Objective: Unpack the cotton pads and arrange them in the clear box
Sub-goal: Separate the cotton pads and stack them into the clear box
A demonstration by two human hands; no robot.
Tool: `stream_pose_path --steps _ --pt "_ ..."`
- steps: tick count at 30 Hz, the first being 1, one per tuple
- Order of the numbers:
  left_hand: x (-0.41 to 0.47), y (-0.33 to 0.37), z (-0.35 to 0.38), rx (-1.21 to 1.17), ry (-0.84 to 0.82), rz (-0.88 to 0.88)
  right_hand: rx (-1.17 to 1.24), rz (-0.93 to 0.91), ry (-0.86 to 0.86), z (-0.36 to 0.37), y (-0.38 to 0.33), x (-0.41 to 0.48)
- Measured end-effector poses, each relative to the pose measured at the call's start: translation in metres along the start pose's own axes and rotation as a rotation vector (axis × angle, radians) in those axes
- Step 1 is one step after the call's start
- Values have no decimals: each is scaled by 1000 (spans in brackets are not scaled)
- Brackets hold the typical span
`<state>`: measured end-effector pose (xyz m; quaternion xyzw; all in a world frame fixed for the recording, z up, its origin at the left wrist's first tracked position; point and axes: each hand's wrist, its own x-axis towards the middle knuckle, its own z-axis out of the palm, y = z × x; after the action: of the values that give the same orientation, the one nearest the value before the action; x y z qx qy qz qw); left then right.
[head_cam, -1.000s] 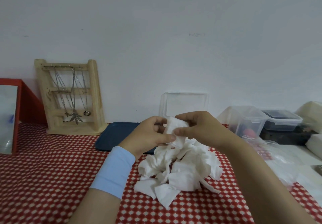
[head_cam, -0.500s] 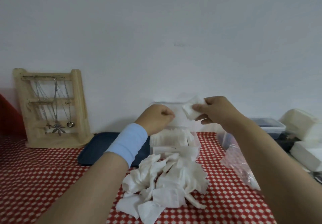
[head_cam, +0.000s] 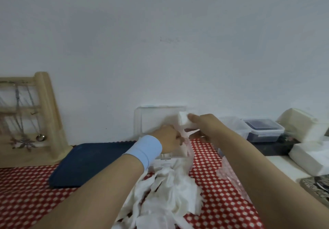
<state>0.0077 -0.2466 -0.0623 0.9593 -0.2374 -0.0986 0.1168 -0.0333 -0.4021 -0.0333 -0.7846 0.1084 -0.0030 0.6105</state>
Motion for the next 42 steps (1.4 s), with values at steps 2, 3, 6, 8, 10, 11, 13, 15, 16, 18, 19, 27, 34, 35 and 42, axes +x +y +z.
stream_pose_path --steps 2,3,6,8,10,11,13,15,16,18,19,27,34,35,42 --pt "3 2 -1 8 38 -35 -4 26 -16 1 4 4" --pt "3 6 -1 43 42 -44 9 39 -23 2 6 5" --pt "6 14 2 167 80 -55 58 66 -9 2 12 9" --pt "7 15 2 198 106 -80 25 58 28 2 15 10" --pt "7 13 1 236 131 -83 -72 42 66 3 18 10" --pt "6 11 1 258 138 -80 -131 39 78 3 19 11" --pt "5 6 3 287 150 -81 -257 36 102 3 18 13" --pt "4 2 5 304 137 -81 -449 34 121 7 18 16" --pt "6 -1 6 318 127 -76 -563 35 122 10 18 17" --pt "7 -5 5 333 103 -71 -745 34 123 20 21 19" --pt "7 -8 4 333 85 -75 -819 25 143 24 22 20" --pt "5 -21 2 373 80 -112 -1519 -43 222 57 9 20" --pt "-9 -22 -2 288 23 9 -1263 62 168 70 19 26" --pt "-13 -25 -4 240 18 25 -1156 96 139 67 19 26" --pt "-47 -50 -15 12 -44 28 -1209 -112 177 42 24 19"
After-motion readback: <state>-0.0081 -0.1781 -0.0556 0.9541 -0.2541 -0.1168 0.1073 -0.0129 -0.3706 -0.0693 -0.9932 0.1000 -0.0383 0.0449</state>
